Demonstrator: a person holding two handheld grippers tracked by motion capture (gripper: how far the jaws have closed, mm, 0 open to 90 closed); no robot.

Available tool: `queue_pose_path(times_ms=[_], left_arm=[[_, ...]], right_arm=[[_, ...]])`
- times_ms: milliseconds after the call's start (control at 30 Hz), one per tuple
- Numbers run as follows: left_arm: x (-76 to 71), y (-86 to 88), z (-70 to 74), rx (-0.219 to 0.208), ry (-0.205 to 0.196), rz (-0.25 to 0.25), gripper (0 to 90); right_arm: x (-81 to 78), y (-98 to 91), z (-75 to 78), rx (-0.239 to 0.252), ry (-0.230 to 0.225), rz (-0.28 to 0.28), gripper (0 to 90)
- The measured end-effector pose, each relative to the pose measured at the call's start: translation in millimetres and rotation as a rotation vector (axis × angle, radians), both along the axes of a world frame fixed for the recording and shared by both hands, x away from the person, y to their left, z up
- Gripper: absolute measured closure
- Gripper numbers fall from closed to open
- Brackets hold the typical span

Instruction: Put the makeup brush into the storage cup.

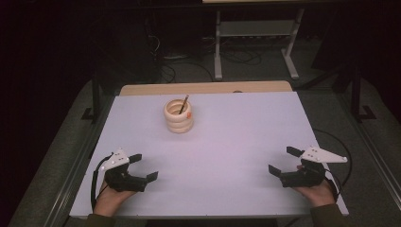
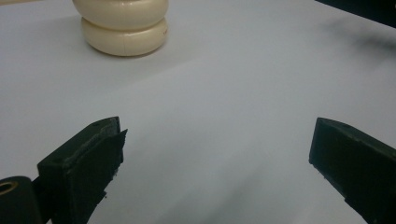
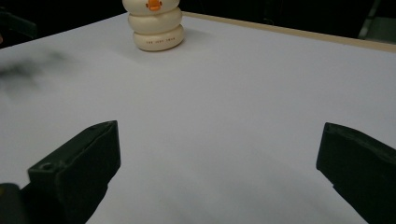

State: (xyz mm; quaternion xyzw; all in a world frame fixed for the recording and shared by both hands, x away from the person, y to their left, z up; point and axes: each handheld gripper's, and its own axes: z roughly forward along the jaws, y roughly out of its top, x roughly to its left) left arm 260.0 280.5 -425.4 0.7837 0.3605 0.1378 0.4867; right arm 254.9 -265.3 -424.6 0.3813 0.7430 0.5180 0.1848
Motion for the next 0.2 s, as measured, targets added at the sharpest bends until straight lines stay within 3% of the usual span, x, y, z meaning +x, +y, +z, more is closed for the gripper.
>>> queue_pose_path(times_ms=[200], left_arm=[[0.2,0.1,-0.3,-0.009,-0.004,-0.001,2.6]], right_arm=[[-0.3,0.7,0.0,-0.005,0.001,0.002,0.0]])
